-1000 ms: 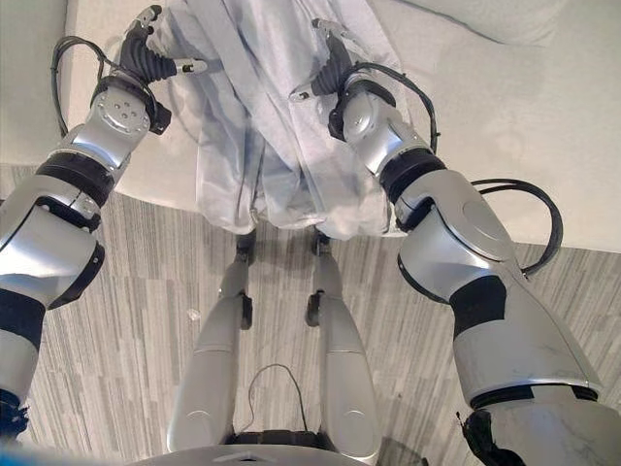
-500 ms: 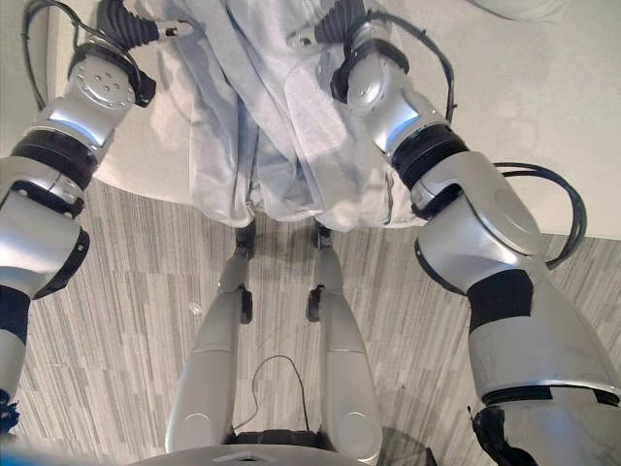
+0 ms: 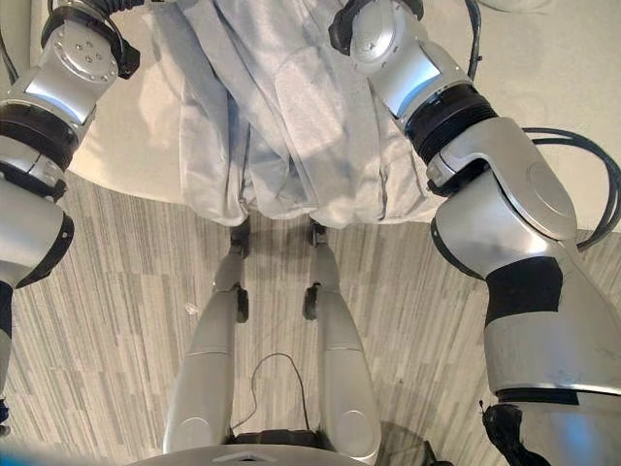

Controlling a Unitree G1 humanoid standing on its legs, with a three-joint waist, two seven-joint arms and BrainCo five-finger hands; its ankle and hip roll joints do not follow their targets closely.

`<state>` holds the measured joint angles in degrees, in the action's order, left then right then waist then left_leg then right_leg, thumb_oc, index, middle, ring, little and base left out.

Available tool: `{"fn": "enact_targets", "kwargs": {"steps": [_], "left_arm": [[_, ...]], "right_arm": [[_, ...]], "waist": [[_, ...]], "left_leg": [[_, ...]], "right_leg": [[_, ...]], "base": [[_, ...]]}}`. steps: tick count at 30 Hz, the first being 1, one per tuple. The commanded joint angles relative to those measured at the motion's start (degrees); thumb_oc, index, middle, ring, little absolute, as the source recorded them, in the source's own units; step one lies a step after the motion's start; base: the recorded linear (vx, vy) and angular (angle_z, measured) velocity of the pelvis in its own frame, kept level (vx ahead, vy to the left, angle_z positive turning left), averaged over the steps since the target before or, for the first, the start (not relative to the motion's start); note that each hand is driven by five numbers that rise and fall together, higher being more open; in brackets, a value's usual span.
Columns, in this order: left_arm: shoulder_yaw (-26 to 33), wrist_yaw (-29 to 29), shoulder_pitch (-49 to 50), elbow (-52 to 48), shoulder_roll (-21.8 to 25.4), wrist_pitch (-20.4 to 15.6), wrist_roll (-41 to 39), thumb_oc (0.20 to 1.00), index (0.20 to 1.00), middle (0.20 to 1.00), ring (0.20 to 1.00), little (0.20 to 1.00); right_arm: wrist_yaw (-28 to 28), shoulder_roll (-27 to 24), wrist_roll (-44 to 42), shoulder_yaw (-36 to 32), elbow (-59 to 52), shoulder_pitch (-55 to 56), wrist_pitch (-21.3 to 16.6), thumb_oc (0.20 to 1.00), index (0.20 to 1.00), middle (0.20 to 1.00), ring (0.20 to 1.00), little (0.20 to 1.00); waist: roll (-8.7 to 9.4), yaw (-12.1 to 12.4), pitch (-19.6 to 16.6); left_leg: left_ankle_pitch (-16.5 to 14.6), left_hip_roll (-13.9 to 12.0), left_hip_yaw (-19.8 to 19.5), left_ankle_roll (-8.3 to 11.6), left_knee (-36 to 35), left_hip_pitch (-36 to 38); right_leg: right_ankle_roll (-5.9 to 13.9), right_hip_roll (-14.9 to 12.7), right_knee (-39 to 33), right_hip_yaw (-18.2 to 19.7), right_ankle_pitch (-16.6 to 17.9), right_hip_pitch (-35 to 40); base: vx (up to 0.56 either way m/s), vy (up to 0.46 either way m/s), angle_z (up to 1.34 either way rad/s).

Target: Hang the clothes on the sofa on the clothes rack.

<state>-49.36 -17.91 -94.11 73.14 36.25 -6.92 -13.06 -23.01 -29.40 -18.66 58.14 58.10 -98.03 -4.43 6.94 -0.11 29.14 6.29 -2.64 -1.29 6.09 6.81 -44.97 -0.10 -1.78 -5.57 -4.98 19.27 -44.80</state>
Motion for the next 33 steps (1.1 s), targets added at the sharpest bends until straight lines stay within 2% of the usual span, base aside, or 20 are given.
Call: {"fn": "enact_targets", "kwargs": {"steps": [1,4,13,21,28,33], "left_arm": [[-2.56,0.84,-0.06,2.38,0.00,-1.31,-1.74,1.000,1.000,1.000,1.000,1.000],[-3.62,1.76,-0.79,2.93,-0.85,-1.36,-2.26,1.000,1.000,1.000,1.000,1.000],[-5.06,3.66,-1.91,4.32,-2.56,-1.30,-2.69,1.000,1.000,1.000,1.000,1.000],[-5.19,4.47,-1.09,3.75,-3.07,-1.58,-3.71,1.000,1.000,1.000,1.000,1.000],[-5.65,6.31,-0.57,4.58,-2.25,-1.40,-3.89,1.000,1.000,1.000,1.000,1.000],[-6.17,6.92,-1.21,4.95,-2.55,-1.40,-3.84,1.000,1.000,1.000,1.000,1.000]], "right_arm": [[4.11,2.66,-4.92,-1.69,8.17,-0.36,-2.11,1.000,1.000,1.000,1.000,1.000],[6.31,3.29,-7.14,-0.05,12.24,-1.60,-1.52,1.000,1.000,1.000,1.000,1.000],[8.37,4.95,-6.45,2.72,17.04,-3.73,-0.27,1.000,1.000,1.000,1.000,1.000],[10.16,5.33,-8.76,3.47,15.38,-2.98,-0.58,1.000,1.000,1.000,1.000,1.000],[13.02,6.78,-12.68,4.47,12.70,-1.58,-1.19,1.000,1.000,1.000,1.000,1.000],[13.65,8.31,-12.09,4.87,13.13,-1.25,-0.93,1.000,1.000,1.000,1.000,1.000]], "waist": [[0.51,1.28,-4.74],[1.23,1.44,-4.68],[1.43,1.87,-4.00],[1.47,2.45,-3.87],[2.21,2.39,-3.91],[2.27,2.51,-3.65]], "left_leg": [[6.72,-0.11,-2.98,0.41,-11.81,3.73],[6.99,-0.27,-3.31,0.67,-11.81,3.47],[7.63,-0.18,-3.88,0.97,-11.81,1.88],[7.75,-0.08,-4.16,1.14,-11.81,1.26],[7.84,-0.36,-4.30,1.34,-11.81,1.23],[7.91,-0.43,-4.36,1.40,-11.81,1.26]], "right_leg": [[9.95,-2.65,0.57,1.09,-6.72,5.47],[9.99,-2.52,0.57,0.70,-6.66,5.45],[9.85,-2.32,0.57,-0.16,-6.32,4.39],[9.82,-2.24,0.57,-0.59,-6.39,4.05],[9.78,-2.07,0.57,-0.80,-6.29,4.08],[9.75,-2.10,0.57,-0.90,-6.24,4.11]], "base": [[0.00,-0.042,0.00],[0.00,-0.035,0.12],[-0.01,-0.020,0.05],[0.00,0.000,0.00],[0.00,0.000,0.00],[0.00,0.000,0.00]]}}
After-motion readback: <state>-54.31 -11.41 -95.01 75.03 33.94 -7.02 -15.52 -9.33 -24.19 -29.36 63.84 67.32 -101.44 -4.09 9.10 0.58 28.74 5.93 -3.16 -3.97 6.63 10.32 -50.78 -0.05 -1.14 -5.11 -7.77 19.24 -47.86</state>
